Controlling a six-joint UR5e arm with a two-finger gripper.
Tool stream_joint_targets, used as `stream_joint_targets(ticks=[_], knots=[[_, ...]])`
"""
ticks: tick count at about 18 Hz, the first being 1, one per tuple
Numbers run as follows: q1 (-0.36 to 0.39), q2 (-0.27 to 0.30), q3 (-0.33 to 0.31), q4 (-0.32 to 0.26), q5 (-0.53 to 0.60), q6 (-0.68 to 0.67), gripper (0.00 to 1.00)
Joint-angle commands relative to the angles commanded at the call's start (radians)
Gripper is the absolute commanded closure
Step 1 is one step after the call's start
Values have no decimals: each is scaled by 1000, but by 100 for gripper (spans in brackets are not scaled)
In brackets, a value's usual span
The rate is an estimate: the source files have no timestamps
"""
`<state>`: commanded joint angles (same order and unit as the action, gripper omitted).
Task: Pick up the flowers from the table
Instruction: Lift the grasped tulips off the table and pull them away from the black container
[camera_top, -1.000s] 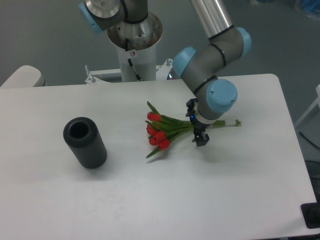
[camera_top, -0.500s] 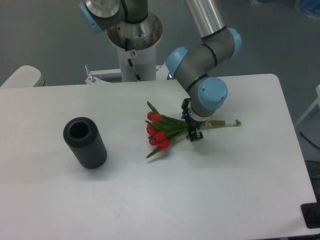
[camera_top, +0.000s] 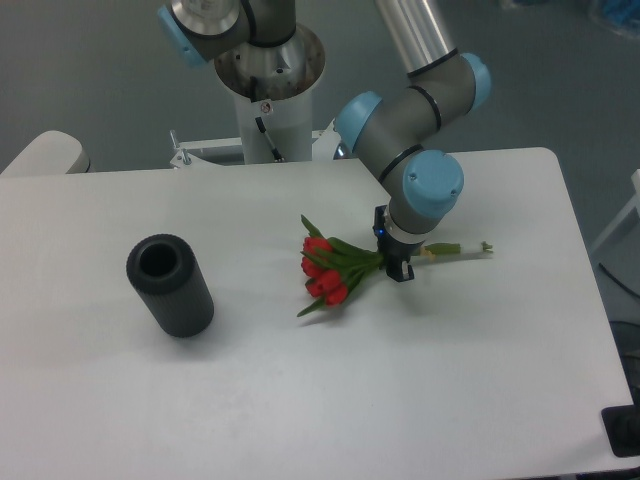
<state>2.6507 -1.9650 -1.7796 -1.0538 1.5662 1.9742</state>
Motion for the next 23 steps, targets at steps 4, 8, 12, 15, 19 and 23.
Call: stream_joint_targets(ticks=[4, 8, 12, 15, 19, 23], knots=[[2, -12, 66, -11, -8, -47, 100], [-9, -51, 158, -60, -8, -135, 100], [-21, -100, 252, -109, -8, -190, 100], [-44, -144, 313, -112, -6, -245, 100], [-67, -215, 452, -170, 2, -259, 100], [-83, -270, 535, -183, 2, -400, 100]])
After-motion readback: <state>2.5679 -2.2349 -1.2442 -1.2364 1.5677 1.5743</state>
